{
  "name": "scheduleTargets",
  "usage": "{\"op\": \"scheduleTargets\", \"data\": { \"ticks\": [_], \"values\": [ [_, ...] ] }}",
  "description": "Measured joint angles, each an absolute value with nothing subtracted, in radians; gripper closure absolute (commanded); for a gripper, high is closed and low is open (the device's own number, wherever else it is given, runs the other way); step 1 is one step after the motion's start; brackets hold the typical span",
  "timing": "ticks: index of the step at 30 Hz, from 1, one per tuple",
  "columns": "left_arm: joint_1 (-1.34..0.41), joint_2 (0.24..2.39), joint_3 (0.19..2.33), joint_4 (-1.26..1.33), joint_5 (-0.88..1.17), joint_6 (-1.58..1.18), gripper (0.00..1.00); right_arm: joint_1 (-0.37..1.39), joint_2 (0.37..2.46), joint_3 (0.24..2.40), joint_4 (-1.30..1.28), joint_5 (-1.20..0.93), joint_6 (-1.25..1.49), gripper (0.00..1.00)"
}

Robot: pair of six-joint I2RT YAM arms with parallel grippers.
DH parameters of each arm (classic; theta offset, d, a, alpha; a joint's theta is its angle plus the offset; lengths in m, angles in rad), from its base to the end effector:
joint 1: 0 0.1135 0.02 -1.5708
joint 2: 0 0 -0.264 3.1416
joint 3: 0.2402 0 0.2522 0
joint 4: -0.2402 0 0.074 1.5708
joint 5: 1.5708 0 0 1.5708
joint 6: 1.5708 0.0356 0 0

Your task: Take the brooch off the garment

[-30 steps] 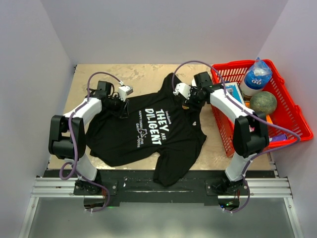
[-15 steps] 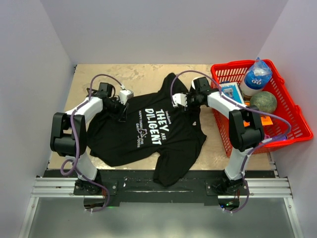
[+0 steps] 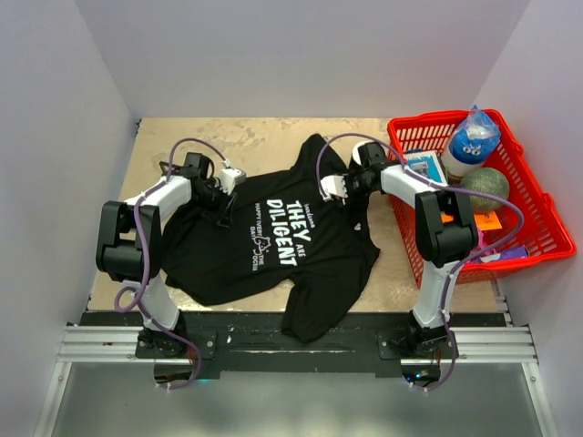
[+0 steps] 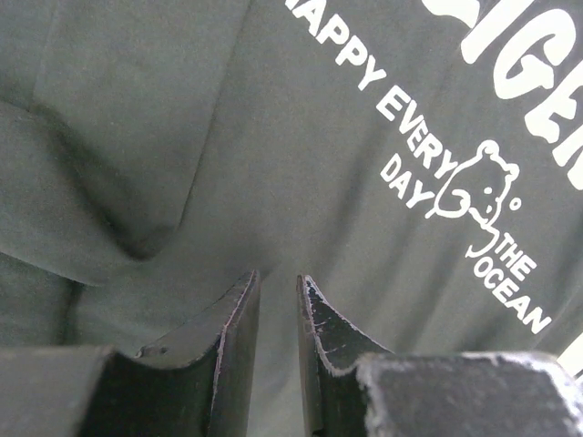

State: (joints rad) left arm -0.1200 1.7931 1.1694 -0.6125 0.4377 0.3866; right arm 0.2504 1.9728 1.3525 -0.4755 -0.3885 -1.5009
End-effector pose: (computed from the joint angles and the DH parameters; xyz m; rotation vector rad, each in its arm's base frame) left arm 0.3427 -0.0565 0.1763 0.7765 2.5940 -0.5357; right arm 0.3904 0.1138 0.1678 -2.0243 1.5311 0.0452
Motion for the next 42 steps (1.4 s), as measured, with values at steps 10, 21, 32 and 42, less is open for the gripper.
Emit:
{"op": "scheduleTargets", "data": {
  "ticks": [10, 21, 32, 42],
  "values": [
    [-0.12, 1.805, 1.175, -0.616, 0.437, 0.387, 0.72, 0.24, 2.014, 1.449, -0.51, -0.398, -1.543, 0.5],
    [-0.12, 1.832, 1.193, -0.615, 0.432, 0.386, 0.72, 0.241, 2.04, 1.47, -0.611, -0.412, -1.625, 0.5],
    [-0.121, 1.857, 1.205, -0.609, 0.43, 0.386, 0.72, 0.248, 2.089, 1.523, -0.611, -0.409, -1.647, 0.53],
    [-0.121, 1.895, 1.245, -0.607, 0.431, 0.385, 0.72, 0.262, 2.121, 1.581, -0.68, -0.411, -1.702, 0.51]
  ]
}}
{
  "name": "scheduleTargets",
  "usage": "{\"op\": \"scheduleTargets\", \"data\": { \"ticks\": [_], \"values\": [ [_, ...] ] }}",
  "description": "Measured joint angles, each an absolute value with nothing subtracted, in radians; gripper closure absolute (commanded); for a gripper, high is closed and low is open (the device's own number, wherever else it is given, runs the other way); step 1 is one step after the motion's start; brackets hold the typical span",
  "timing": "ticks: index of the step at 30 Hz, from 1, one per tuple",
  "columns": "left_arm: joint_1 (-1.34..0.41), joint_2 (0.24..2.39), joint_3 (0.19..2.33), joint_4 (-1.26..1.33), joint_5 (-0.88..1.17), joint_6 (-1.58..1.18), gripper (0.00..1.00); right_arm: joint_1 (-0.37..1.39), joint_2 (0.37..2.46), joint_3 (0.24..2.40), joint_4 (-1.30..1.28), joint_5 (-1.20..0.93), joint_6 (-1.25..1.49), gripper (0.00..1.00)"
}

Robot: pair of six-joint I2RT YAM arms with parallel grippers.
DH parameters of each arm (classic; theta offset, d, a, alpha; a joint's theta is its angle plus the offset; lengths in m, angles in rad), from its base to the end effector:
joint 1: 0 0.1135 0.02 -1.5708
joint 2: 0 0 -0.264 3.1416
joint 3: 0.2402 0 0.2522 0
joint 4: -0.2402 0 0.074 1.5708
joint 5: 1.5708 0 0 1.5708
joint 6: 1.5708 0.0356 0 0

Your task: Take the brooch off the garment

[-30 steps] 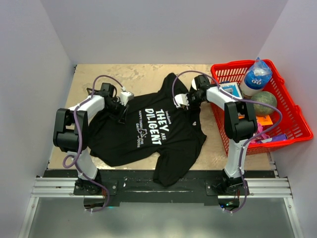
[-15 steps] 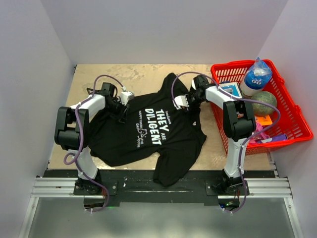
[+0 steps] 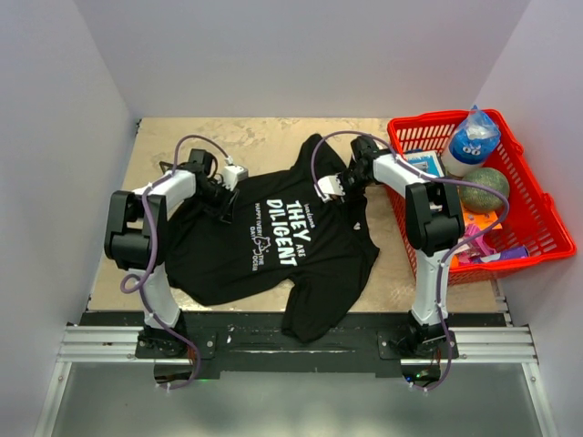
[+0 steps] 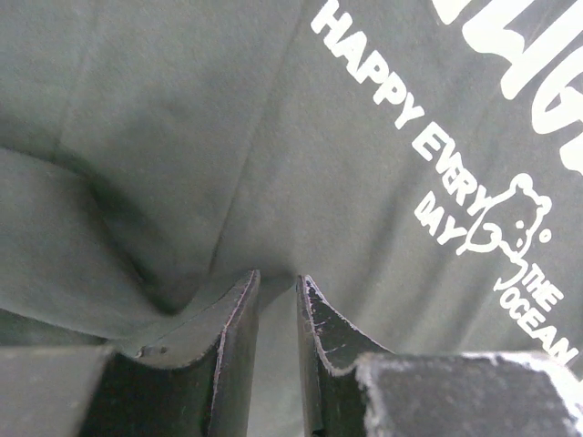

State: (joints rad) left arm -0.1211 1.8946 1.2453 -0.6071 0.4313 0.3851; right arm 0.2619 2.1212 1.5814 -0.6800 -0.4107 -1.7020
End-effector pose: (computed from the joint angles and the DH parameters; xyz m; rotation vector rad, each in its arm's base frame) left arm 0.3638 -0.0593 0.1623 0.7746 2.6166 -0.5353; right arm 0.4172 0.1265 0.1639 -2.2238 1.3694 0.1035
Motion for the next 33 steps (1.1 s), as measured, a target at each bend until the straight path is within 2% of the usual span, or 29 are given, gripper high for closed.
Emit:
{"op": "scheduleTargets", "data": {
  "ticks": [19, 33],
  "values": [
    [-0.121, 1.936, 1.298, -0.593, 0.443, 0.379, 0.72, 0.28, 2.118, 1.577, -0.534, -0.491, -1.591, 0.54],
    [-0.125, 1.966, 1.333, -0.592, 0.454, 0.377, 0.72, 0.326, 2.118, 1.618, -0.542, -0.517, -1.586, 0.56]
  ]
}}
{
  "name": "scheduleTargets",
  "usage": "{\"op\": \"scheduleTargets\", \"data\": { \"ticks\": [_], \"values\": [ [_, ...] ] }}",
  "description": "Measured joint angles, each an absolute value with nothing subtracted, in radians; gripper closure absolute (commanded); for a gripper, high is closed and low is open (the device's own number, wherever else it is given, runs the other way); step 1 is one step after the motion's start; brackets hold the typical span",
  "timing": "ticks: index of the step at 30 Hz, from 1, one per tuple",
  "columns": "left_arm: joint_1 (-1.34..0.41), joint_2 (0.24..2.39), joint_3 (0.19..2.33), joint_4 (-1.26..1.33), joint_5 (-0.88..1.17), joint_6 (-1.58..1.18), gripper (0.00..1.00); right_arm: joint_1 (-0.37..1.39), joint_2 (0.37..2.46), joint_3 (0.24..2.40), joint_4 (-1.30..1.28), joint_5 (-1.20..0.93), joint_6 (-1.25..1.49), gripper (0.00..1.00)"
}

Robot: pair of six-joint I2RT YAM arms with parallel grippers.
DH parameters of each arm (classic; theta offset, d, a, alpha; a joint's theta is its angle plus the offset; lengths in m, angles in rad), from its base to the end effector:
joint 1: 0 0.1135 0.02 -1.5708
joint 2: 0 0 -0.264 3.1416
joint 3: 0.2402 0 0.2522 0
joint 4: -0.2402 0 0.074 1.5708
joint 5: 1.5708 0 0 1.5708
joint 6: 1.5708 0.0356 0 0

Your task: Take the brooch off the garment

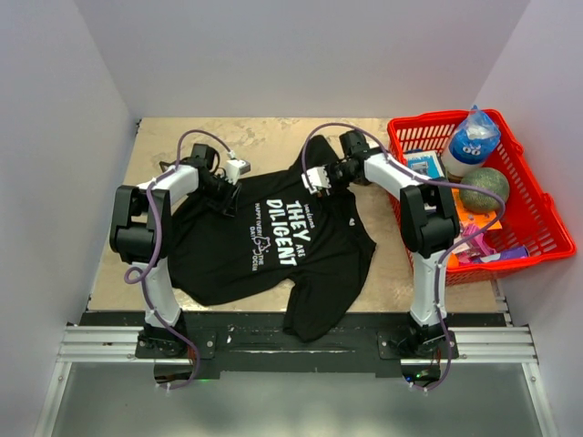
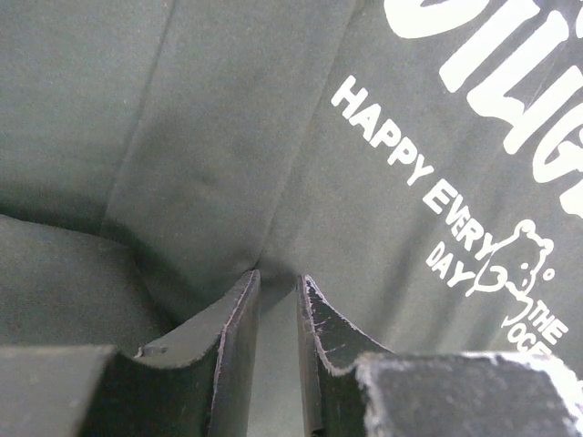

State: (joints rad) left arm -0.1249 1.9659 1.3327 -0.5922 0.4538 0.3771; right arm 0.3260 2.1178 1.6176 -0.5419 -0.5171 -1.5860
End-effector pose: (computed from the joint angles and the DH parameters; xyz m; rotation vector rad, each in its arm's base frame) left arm 0.3855 -0.0641 0.1608 0.7736 2.5806 -0.5575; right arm 0.4244 0.1621 0.1835 -2.0749 1.2532 0.1311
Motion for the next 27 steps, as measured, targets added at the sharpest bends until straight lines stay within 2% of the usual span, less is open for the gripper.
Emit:
{"op": "scheduleTargets", "data": {
  "ticks": [13, 19, 27],
  "values": [
    [-0.125, 1.966, 1.333, -0.592, 0.457, 0.377, 0.72, 0.343, 2.118, 1.599, -0.598, -0.519, -1.74, 0.57],
    [-0.125, 1.966, 1.333, -0.592, 0.457, 0.377, 0.72, 0.357, 2.118, 1.599, -0.617, -0.519, -1.792, 0.63],
    [-0.125, 1.966, 1.333, -0.59, 0.457, 0.375, 0.72, 0.374, 2.118, 1.599, -0.653, -0.548, -1.84, 0.64]
  ]
}}
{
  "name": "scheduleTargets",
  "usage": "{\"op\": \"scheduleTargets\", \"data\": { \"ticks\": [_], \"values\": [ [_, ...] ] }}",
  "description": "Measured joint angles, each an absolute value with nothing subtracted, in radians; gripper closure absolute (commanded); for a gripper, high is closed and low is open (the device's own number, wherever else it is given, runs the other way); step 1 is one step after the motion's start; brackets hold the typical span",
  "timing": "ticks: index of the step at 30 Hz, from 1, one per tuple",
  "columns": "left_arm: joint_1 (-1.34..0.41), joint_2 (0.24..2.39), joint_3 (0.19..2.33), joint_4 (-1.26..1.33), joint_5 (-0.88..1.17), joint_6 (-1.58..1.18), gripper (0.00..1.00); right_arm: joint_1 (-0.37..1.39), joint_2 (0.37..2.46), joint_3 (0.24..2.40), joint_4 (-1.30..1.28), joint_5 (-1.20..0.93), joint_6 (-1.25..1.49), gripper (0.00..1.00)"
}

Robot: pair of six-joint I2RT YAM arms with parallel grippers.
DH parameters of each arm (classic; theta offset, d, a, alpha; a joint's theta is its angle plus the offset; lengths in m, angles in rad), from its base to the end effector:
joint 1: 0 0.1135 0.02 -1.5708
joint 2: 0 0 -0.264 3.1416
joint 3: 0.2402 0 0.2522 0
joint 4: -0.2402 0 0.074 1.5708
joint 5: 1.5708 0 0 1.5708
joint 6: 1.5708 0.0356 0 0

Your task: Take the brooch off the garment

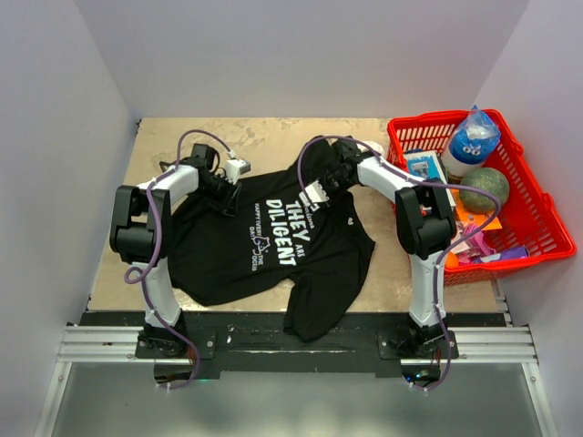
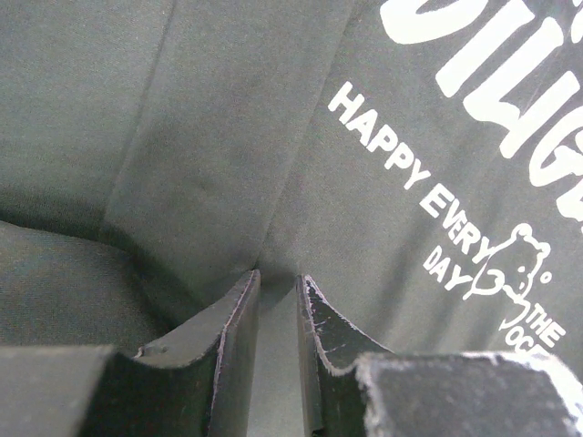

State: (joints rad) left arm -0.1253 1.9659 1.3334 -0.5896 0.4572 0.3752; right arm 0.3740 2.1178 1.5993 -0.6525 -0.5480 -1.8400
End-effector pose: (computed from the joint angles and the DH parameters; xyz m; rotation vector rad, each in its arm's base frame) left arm 0.3858 -0.0644 0.1612 0.7724 2.5769 -0.5615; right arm 0.4032 0.1782 0.1735 -2.2817 0.9833 0.1819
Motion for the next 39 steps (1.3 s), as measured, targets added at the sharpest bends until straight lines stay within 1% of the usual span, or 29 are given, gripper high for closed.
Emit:
{"op": "scheduleTargets", "data": {
  "ticks": [4, 7, 10, 14, 18, 21, 26, 32, 39],
  "values": [
    [-0.125, 1.966, 1.333, -0.588, 0.457, 0.374, 0.72, 0.381, 2.119, 1.6, -0.643, -0.552, -1.839, 0.75],
    [-0.125, 1.966, 1.333, -0.588, 0.457, 0.374, 0.72, 0.384, 2.122, 1.6, -0.636, -0.542, -1.839, 0.76],
    [-0.125, 1.966, 1.333, -0.587, 0.457, 0.373, 0.72, 0.384, 2.123, 1.6, -0.636, -0.53, -1.837, 0.8],
    [-0.125, 1.966, 1.333, -0.585, 0.458, 0.373, 0.72, 0.384, 2.134, 1.61, -0.637, -0.506, -1.823, 0.86],
    [-0.125, 1.966, 1.333, -0.584, 0.461, 0.36, 0.72, 0.384, 2.161, 1.646, -0.635, -0.48, -1.805, 0.96],
    [-0.125, 1.97, 1.337, -0.585, 0.468, 0.358, 0.72, 0.384, 2.162, 1.667, -0.64, -0.458, -1.787, 1.0],
    [-0.126, 1.977, 1.344, -0.569, 0.491, 0.347, 0.72, 0.387, 2.162, 1.696, -0.669, -0.412, -1.713, 1.0],
    [-0.131, 1.977, 1.343, -0.505, 0.546, 0.295, 0.72, 0.411, 2.149, 1.707, -0.698, -0.267, -1.553, 1.0],
    [-0.166, 1.959, 1.28, -0.405, 0.617, 0.231, 0.72, 0.536, 2.047, 1.697, -0.757, -0.038, -1.356, 1.0]
  ]
}}
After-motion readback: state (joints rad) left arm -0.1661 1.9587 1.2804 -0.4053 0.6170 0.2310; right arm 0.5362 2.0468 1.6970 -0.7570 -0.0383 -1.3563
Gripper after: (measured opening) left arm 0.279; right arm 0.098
